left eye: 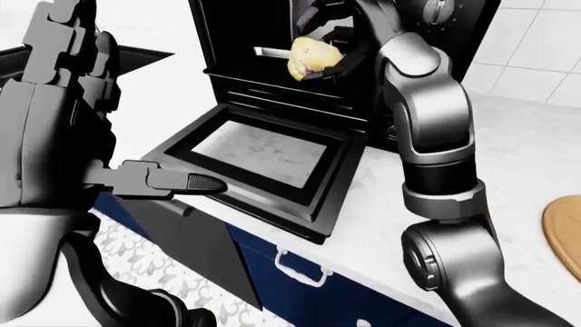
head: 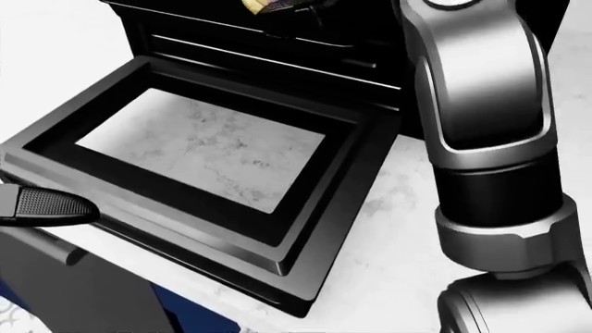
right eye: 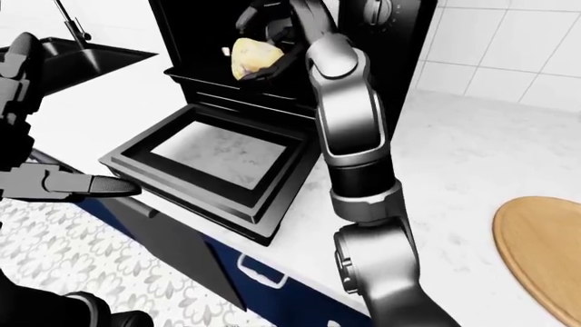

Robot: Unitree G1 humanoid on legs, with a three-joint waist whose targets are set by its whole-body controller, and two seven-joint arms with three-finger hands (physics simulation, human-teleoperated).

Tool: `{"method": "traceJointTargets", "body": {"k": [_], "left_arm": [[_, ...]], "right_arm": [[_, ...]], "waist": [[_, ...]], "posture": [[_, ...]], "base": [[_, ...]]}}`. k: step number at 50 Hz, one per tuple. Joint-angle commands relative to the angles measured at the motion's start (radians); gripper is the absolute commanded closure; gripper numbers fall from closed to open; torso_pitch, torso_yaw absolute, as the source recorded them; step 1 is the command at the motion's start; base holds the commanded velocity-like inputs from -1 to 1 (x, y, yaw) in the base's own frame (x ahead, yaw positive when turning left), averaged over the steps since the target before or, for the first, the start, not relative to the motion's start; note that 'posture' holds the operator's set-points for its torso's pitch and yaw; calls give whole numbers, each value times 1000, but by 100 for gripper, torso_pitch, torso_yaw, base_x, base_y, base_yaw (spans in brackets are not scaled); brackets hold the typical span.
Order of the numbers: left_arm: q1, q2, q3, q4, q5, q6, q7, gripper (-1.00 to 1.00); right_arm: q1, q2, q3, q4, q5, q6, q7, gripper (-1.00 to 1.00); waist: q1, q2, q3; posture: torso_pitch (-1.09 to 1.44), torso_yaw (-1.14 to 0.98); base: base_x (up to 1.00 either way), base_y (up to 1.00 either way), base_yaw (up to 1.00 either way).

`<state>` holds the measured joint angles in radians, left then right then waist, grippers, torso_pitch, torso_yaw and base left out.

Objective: Place the scone on the tray of the toaster oven.

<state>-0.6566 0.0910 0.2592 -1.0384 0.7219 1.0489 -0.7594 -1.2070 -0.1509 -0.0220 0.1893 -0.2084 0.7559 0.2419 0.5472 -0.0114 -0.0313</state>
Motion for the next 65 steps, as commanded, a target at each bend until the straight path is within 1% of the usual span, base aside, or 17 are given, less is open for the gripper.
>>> {"method": "traceJointTargets", "body": {"k": [1,6,15,22,31,34,43,54,63,64,65], "left_arm": [[-24,9,-3,-9,-1,-16,9,-100],[-25,20,-13,-9,-13,-5,22,-100],[-28,42,-18,-9,-37,12,43,-100],[-13,38,-11,-9,-52,0,52,-100],[-15,35,-16,-9,-39,0,44,-100],[-12,30,-14,-9,-35,-4,39,-100],[2,21,-16,-9,-37,-18,45,-100],[8,22,-14,-9,-48,-19,54,-100],[-3,41,-25,-9,-61,2,68,-100],[-12,48,-23,-9,-62,10,66,-100],[-10,51,-25,-9,-63,11,67,-100]], "right_arm": [[-40,-12,-12,-38,-7,-45,-9,100],[-47,-18,-20,-3,-11,-67,-19,100],[-132,-14,-20,240,-10,-220,-76,100],[-138,-14,-13,328,-27,-280,-90,100],[-147,-22,-7,377,-73,-298,-87,100],[-160,-22,-16,415,-77,-314,-101,100],[-178,-26,-16,494,-104,-356,-143,100],[-174,-28,-23,496,-103,-342,-152,100],[-179,-35,-25,508,-95,-335,-163,100],[-181,-37,-25,511,-96,-337,-165,89],[-185,-40,-25,515,-97,-338,-166,84]], "waist": [[1,0,-26],[3,0,-26],[0,6,-31],[1,5,-32],[4,4,-31],[4,6,-31],[5,7,-34],[9,7,-34],[10,9,-34],[10,9,-34],[10,9,-34]], "posture": [[-8,41],[-8,41],[-8,41],[-8,41],[-8,41],[-8,41],[-8,41],[-8,41],[-8,41],[-8,41],[-8,41]], "base": [[0,0,0],[0,0,0],[0,0,0],[0,0,0],[0,0,0],[0,0,0],[0,0,0],[0,0,0],[0,0,0],[0,0,0],[0,0,0]]}}
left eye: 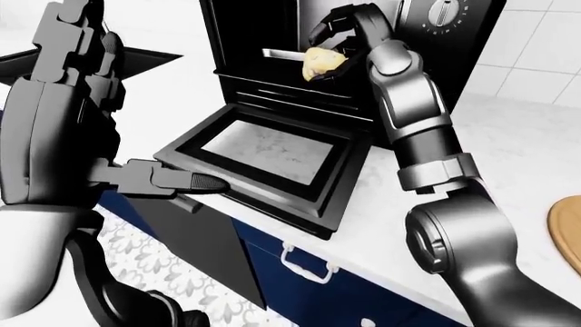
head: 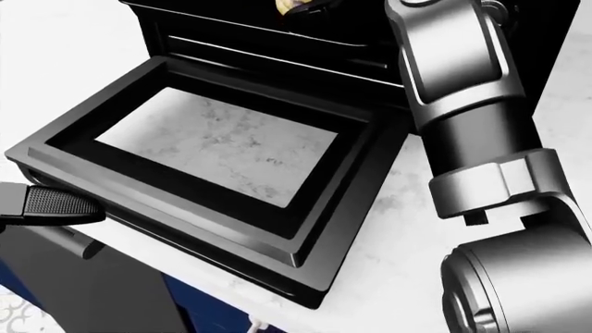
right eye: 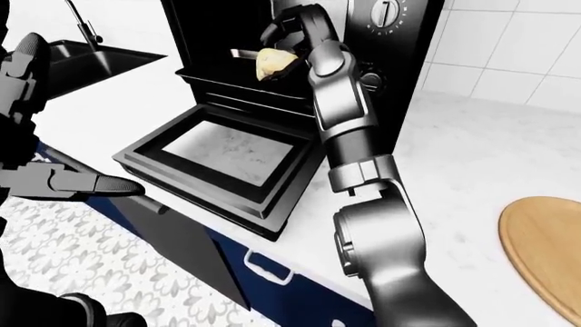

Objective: Place the scone on the tray of the toaster oven.

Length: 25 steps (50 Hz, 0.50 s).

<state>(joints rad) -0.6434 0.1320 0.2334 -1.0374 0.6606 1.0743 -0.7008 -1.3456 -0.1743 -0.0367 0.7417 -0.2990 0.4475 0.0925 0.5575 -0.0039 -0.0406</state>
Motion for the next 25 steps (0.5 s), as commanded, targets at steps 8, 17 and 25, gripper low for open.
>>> {"method": "traceJointTargets", "body": {"k": [8,17,25], "left_arm": [[-24,17,-8,-10,-12,-7,21,-100],[-17,12,-1,-10,-17,-17,22,-100],[-17,7,7,-10,-20,-25,25,-100]], "right_arm": [[-58,-21,-11,-27,-4,-30,-17,69],[-64,-24,-9,-30,-8,-21,-3,33],[-50,-23,-8,-30,-11,-25,2,-1]], "waist": [[1,3,-23],[2,5,-23],[2,5,-24]], "posture": [[-8,41],[-8,41],[-8,41]], "base": [[0,0,0],[0,0,0],[0,0,0]]}}
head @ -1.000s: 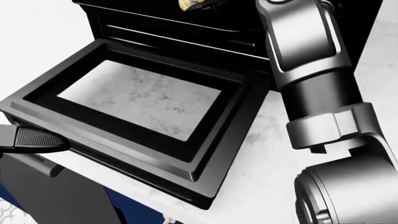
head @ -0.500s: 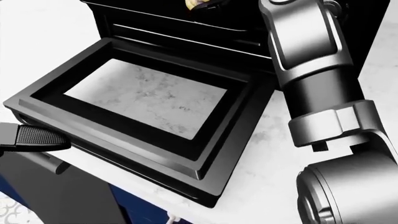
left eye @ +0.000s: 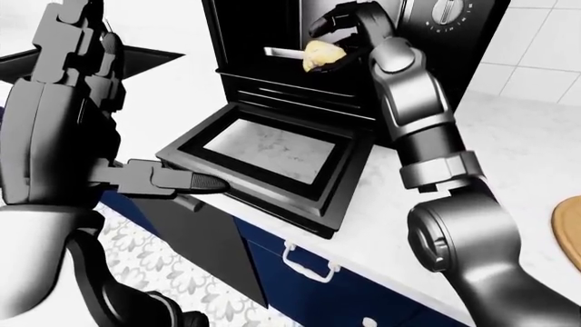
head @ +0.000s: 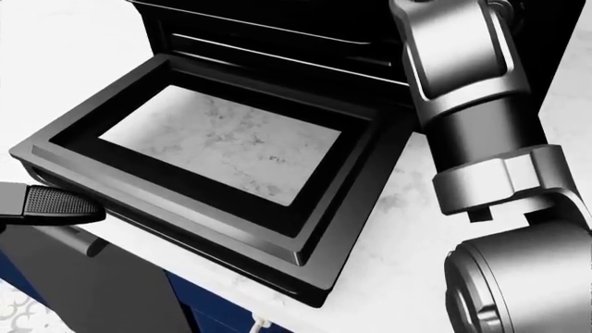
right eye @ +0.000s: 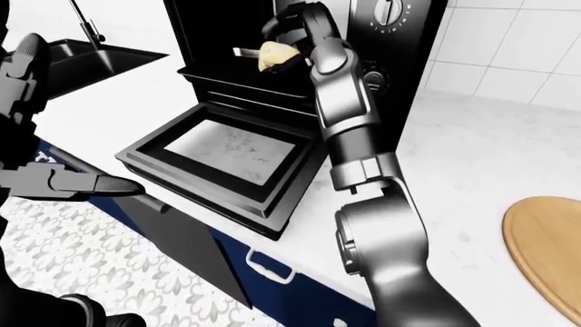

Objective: Place the scone on the tray of the toaster oven.

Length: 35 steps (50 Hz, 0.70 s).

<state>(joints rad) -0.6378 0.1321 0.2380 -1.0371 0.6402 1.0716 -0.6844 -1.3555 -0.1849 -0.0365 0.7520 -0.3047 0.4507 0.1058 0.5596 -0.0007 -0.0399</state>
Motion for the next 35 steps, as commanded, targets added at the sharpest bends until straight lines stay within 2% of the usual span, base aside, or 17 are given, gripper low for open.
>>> {"method": "traceJointTargets", "body": {"k": [1,11,19,25,27,31,33,35], "left_arm": [[-22,8,2,-10,0,-24,8,-100],[-18,5,2,-10,1,-29,8,-100],[-30,22,-5,-10,-4,-9,13,-100],[-36,31,-13,-10,-10,2,22,-100],[-32,32,-17,-10,-16,1,29,-100],[-22,34,-13,-10,-28,-4,39,-100],[-20,31,-11,-10,-28,-8,38,-100],[-17,31,-8,-10,-27,-11,36,-100]], "right_arm": [[-37,-12,-8,-45,-7,-26,-9,-1],[-22,-15,-7,-57,-21,-15,8,-13],[-15,-18,-7,-74,-31,-2,29,-41],[-13,-18,-7,-80,-33,-2,33,-49],[-12,-18,-6,-85,-35,-2,38,-65],[-10,-17,-5,-88,-37,-6,41,-67],[-10,-17,-4,-95,-39,-4,46,-81],[-7,-16,-3,-110,-41,3,53,-82]], "waist": [[0,2,-24],[1,0,-27],[3,-1,-27],[3,-1,-26],[3,-1,-26],[4,0,-26],[3,0,-26],[3,0,-26]], "posture": [[-8,41],[-8,41],[-8,41],[-8,41],[-8,41],[-8,41],[-8,41],[-8,41]], "base": [[0,0,0],[0,0,0],[0,0,0],[0,0,0],[0,0,0],[0,0,0],[0,0,0],[0,0,0]]}}
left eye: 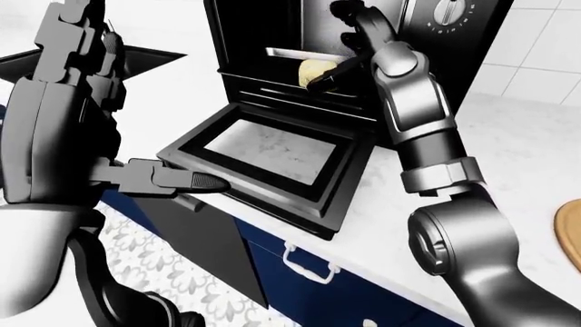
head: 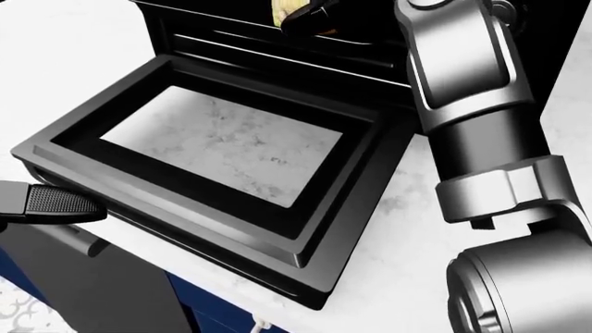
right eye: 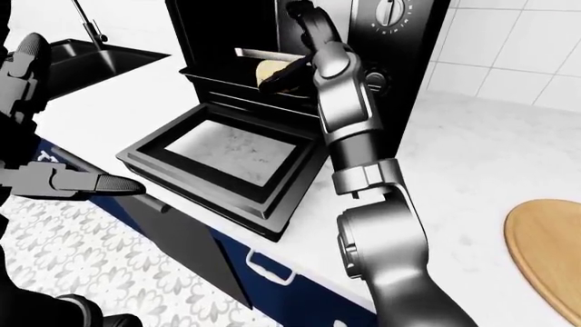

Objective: Place the scone on the tray of the toaster oven.

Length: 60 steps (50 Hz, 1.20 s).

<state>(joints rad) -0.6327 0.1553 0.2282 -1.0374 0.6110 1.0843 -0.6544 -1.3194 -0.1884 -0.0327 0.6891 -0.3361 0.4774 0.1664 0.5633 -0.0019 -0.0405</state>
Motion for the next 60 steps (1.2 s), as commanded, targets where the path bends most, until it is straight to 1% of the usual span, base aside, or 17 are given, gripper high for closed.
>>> {"method": "traceJointTargets", "body": {"k": [1,11,21,33,37,39,40,44,45,46,47,48,51,52,53,58,60], "left_arm": [[-22,4,3,-10,2,-25,6,-100],[-1,-3,0,-10,-10,-40,21,-100],[2,5,-8,-10,-23,-34,37,-100],[-10,38,-16,-10,-68,-7,73,-100],[-10,46,-19,-10,-81,-2,85,-100],[-8,48,-18,-10,-87,-3,90,-100],[-4,47,-16,-10,-94,-4,95,-100],[-6,54,-23,-10,-106,-1,108,-100],[-3,54,-25,-10,-107,-3,111,-100],[-3,55,-25,-10,-109,-3,113,-100],[-8,54,-22,-10,-108,-1,108,-100],[-10,53,-19,-10,-107,-1,105,-100],[-11,50,-19,-10,-101,-1,100,-100],[-14,53,-14,-10,-99,1,94,-100],[-16,52,-14,-10,-97,0,91,-100],[-15,44,-10,-10,-91,-5,84,-100],[-13,45,-9,-10,-89,-7,81,-100]], "right_arm": [[-45,-13,-9,-58,-10,-15,-6,-79],[-24,-1,-2,-205,-24,71,34,-76],[42,14,16,-544,-72,287,146,-78],[-42,-24,33,-892,-153,607,313,-77],[-5,-38,38,-1014,-197,705,350,-76],[9,-43,45,-1043,-211,719,367,-77],[42,-88,55,-1168,-255,835,414,-77],[20,-191,74,-1266,-319,969,511,-78],[8,-220,79,-1280,-331,995,534,-78],[7,-221,80,-1282,-338,998,542,-78],[-10,-263,94,-1317,-356,1059,573,-78],[-7,-281,101,-1339,-364,1085,589,-80],[-7,-282,103,-1342,-374,1089,598,-80],[36,-329,91,-1391,-409,1124,636,-79],[47,-345,86,-1406,-439,1134,669,-78],[76,-389,64,-1412,-619,1137,851,-87],[88,-409,47,-1408,-724,1137,960,-100]], "waist": [[0,1,-25],[-1,-2,-24],[-1,-6,-20],[-1,-14,-7],[1,-15,3],[2,-15,6],[2,-15,5],[9,-24,2],[10,-24,2],[9,-23,2],[10,-22,1],[9,-23,0],[9,-20,3],[8,-19,3],[7,-20,3],[11,-21,6],[11,-20,7]], "posture": [[-8,41],[-8,41],[-8,41],[-8,41],[-8,41],[-8,41],[-8,41],[-8,41],[-8,41],[-8,41],[-8,41],[-8,41],[-8,41],[-8,41],[-8,41],[-8,41],[-8,41]], "base": [[0,0,0],[0,0,0],[0,0,0],[0,0,0],[0,0,0],[0,0,0],[0,0,0],[0,0,0],[0,0,0],[0,0,0],[0,0,0],[0,0,0],[0,0,0],[0,0,0],[0,0,0],[0,0,0],[0,0,0]]}}
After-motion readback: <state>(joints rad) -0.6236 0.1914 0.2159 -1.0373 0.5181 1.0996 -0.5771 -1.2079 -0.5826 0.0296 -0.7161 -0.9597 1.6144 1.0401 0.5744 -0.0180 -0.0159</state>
